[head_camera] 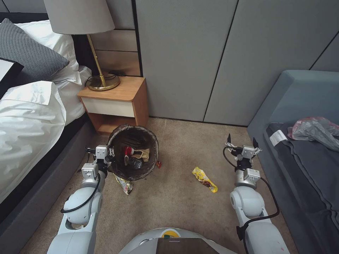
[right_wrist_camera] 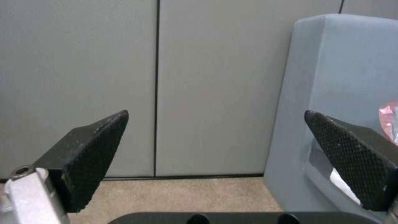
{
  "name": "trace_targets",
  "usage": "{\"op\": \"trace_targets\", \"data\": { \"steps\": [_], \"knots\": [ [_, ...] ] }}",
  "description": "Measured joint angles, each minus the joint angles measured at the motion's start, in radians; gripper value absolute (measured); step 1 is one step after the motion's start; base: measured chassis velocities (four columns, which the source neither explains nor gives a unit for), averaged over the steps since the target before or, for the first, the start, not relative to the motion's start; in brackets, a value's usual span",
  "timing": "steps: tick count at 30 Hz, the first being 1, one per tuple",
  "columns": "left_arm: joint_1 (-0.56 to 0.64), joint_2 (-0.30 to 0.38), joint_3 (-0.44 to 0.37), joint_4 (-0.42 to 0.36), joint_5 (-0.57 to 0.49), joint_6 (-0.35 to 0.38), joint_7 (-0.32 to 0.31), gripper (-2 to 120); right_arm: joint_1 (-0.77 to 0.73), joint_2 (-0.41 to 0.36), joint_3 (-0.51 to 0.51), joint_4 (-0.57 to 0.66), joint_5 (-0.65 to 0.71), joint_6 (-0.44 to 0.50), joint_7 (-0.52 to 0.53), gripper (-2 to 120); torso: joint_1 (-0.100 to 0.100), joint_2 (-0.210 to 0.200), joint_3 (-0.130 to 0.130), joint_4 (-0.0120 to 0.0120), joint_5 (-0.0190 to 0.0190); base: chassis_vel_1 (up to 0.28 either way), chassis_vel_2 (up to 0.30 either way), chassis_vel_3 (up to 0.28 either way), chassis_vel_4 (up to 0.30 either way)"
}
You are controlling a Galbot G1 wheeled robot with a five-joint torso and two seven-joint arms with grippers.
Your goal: Pick up the trash bin, then pick up the garbage from the floor and place it into the trash bin.
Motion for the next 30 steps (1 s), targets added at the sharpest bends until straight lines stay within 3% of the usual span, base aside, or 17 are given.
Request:
{"op": "trace_targets", "data": {
  "steps": [5,13,17,19,22,30],
  "knots": [
    [0.012,0.004,0.007,-0.016,-0.026,0.013,-0.043,2,0.005,-0.028,-0.017,0.007,0.036,-0.026,0.0,100,0.0,0.0,0.0,0.0001,0.0002,0.0,0.0,0.0,0.0],
    [0.014,0.007,0.008,-0.021,-0.036,0.03,-0.036,3,0.04,-0.21,-0.123,0.057,0.283,-0.199,0.0,100,0.0,0.0,0.0,0.0002,0.0,0.0,0.0,0.0,0.0],
    [0.013,0.008,0.009,-0.028,-0.036,0.037,-0.035,2,0.049,-0.241,-0.137,0.06,0.309,-0.223,0.001,100,0.0,0.0,0.0,-0.0001,0.0001,0.0,0.0,0.0,0.0],
    [0.011,0.009,0.009,-0.031,-0.034,0.038,-0.033,2,0.108,-0.326,-0.185,0.044,0.382,-0.319,0.012,100,0.0,0.0,0.0,-0.0001,0.0002,0.0,0.0,0.0,0.0],
    [0.011,0.011,0.009,-0.035,-0.034,0.038,-0.03,2,0.135,-0.362,-0.206,0.036,0.415,-0.362,0.017,100,0.0,0.0,0.0,0.0006,-0.0004,0.0,0.0,0.0,0.0],
    [0.01,0.013,0.014,-0.065,-0.031,0.042,-0.02,3,0.156,-0.384,-0.223,0.027,0.446,-0.405,0.016,100,0.0,0.0,0.0,-0.0005,0.0001,0.0,0.0,0.0,0.0]
  ]
}}
